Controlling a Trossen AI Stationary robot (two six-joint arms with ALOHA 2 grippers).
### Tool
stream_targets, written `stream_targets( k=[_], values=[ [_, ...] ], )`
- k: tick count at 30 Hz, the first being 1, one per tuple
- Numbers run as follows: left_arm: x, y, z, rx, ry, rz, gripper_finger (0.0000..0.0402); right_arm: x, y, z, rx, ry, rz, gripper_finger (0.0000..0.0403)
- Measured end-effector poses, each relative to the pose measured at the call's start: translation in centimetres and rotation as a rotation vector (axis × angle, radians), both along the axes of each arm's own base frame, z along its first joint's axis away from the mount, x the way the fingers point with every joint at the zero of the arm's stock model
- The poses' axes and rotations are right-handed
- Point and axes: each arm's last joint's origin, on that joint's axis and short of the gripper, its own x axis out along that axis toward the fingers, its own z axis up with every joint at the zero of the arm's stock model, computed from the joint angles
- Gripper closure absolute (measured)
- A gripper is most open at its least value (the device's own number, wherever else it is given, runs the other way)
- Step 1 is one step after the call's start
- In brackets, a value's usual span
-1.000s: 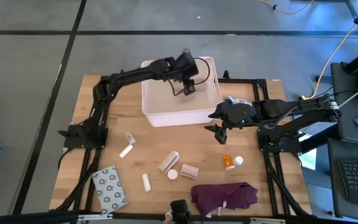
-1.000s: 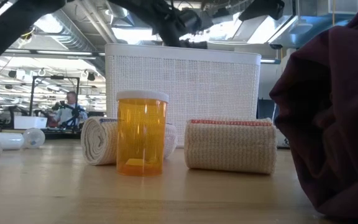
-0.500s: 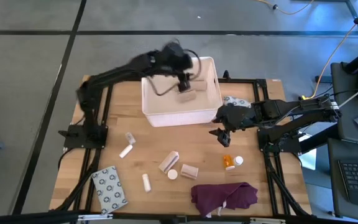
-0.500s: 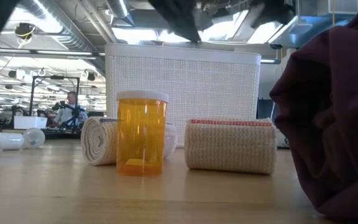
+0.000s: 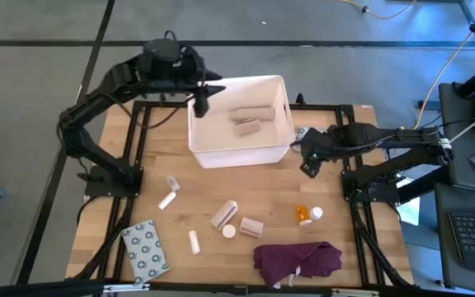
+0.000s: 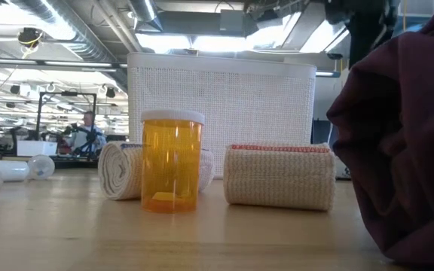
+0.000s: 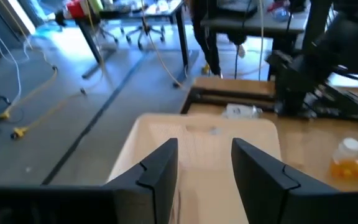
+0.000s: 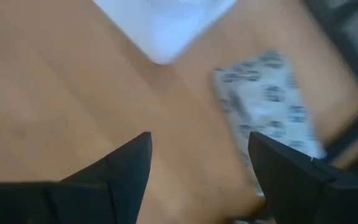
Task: Pick & place medical supplies in basket/bin
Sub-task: Adjust the white bin
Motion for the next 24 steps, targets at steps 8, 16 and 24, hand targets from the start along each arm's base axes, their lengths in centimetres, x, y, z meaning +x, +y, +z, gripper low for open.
stream_targets(
  k=[8, 16, 24],
  values=[
    [-1.1, -1.0, -0.8, -0.078, 0.108, -0.004, 0.0258, 0.9, -3.7, -1.7, -0.020, 0.260, 0.227, 0.0136],
    [-1.3, -2.0, -1.1, -0.127, 0.138, -0.014, 0.0258, 3.4, -7.1, -4.6, 0.095, 0.348, 0.410, 0.0136],
    [-4.3, -3.9, 0.6, -0.110, 0.072, -0.005, 0.0258, 1.9, -8.0, -7.6, 0.062, 0.276, 0.411, 0.0136]
  ],
)
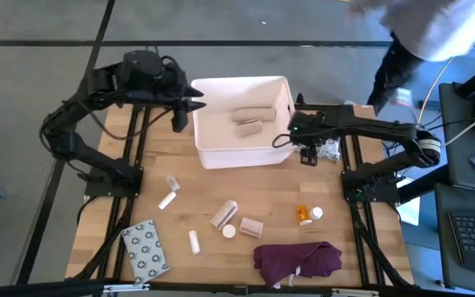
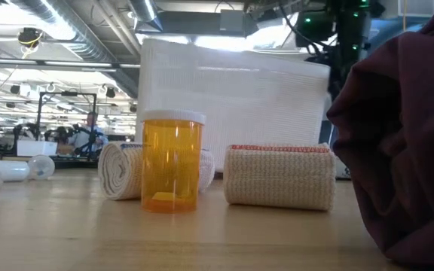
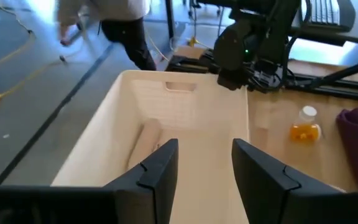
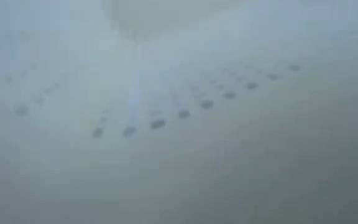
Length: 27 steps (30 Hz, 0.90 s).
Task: Pick & place medical supplies in basket/bin
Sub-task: Adjust the white bin
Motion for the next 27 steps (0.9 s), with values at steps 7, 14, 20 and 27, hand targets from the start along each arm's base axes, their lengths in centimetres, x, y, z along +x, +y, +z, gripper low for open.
stream_targets(
  k=[7, 14, 20, 27],
  values=[
    [-2.1, -0.8, 1.0, 0.047, -0.043, 0.092, 0.0258, -1.1, 0.1, 1.3, -0.076, -0.143, -0.009, 0.0136],
    [-2.1, -0.8, 0.7, 0.017, -0.045, 0.097, 0.0258, -1.3, 0.2, 2.0, -0.083, -0.177, -0.033, 0.0136],
    [-0.5, -0.4, -2.1, -0.066, 0.052, 0.093, 0.0258, -2.4, -0.1, 1.3, -0.061, -0.070, -0.061, 0.0136],
    [1.0, -0.6, -5.8, -0.147, 0.176, 0.085, 0.0258, -2.9, -1.0, 0.7, 0.045, -0.175, -0.134, 0.0136]
  ],
)
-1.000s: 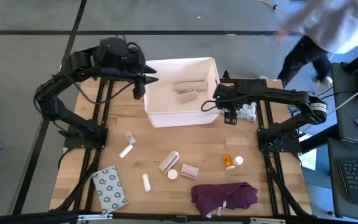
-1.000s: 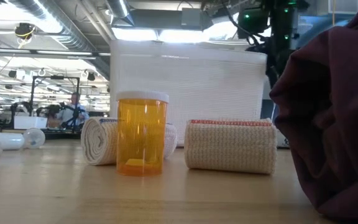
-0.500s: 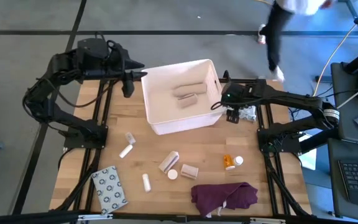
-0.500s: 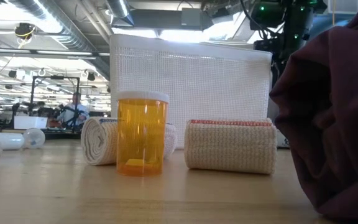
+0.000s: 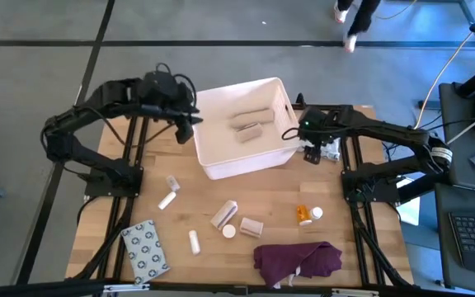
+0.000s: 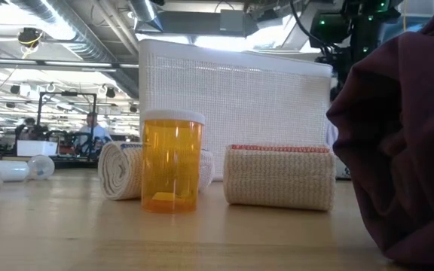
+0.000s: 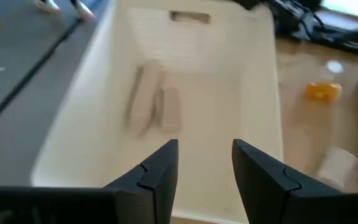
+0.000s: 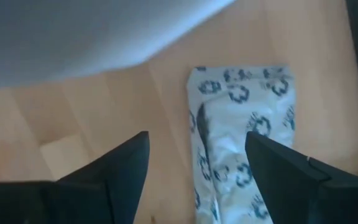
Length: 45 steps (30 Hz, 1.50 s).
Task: Pick & place medical supplies in basket/bin
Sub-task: Adjust the white bin
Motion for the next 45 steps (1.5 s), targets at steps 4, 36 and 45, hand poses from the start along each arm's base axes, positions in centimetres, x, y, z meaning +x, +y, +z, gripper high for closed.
stream_targets(
  k=[4, 36, 45],
  values=[
    [1.4, -1.5, -1.1, -0.026, -0.036, -0.089, 0.0258, 0.2, -0.2, 0.7, -0.019, -0.111, -0.007, 0.0136],
    [12.8, -6.0, -14.6, -0.065, 0.179, -0.007, 0.0400, -4.3, 1.7, 4.2, -0.170, -0.179, -0.252, 0.0136],
    [12.3, -2.3, -14.9, 0.027, 0.228, 0.158, 0.0401, -4.5, 1.9, 3.6, -0.120, -0.105, -0.242, 0.0136]
  ],
)
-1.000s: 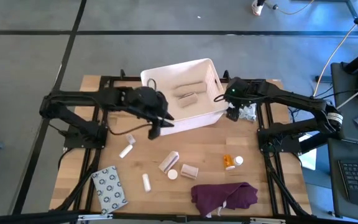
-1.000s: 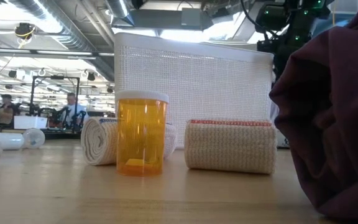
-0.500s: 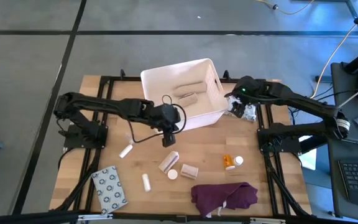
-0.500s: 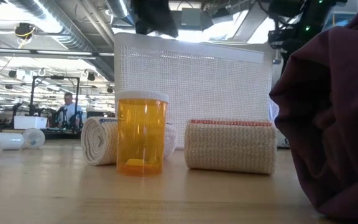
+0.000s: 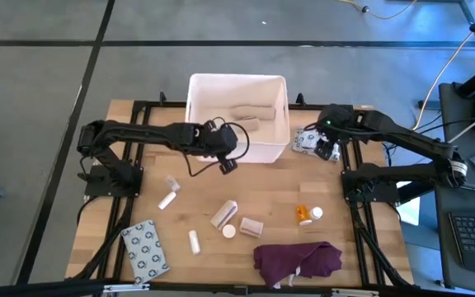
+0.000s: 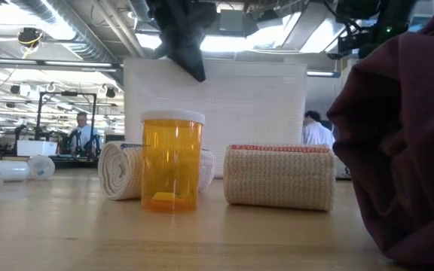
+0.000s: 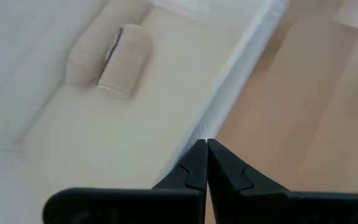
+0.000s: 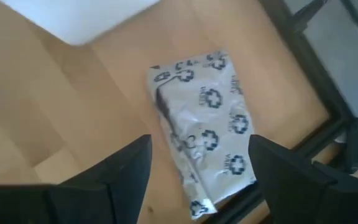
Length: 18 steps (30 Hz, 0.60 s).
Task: Pick & place medical supplies in basket/bin
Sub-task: Adjust the white bin, then put the top white mailer bag into the white bin
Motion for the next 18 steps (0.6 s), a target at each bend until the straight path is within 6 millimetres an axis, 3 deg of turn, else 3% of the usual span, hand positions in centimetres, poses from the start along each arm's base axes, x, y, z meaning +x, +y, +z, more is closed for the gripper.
stream_targets(
  k=[7, 12, 18],
  values=[
    [-0.9, 0.7, 1.4, -0.095, -0.051, -0.113, 0.0398, 1.0, -0.4, -1.3, 0.090, 0.081, 0.046, 0.0136],
    [-3.0, 0.1, 6.0, -0.047, -0.191, -0.184, 0.0380, 2.2, -0.9, -2.5, 0.126, 0.161, 0.122, 0.0136],
    [-7.1, -0.3, 10.8, 0.055, -0.378, -0.177, 0.0346, 3.8, -1.8, -4.6, 0.174, 0.255, 0.167, 0.0136]
  ],
)
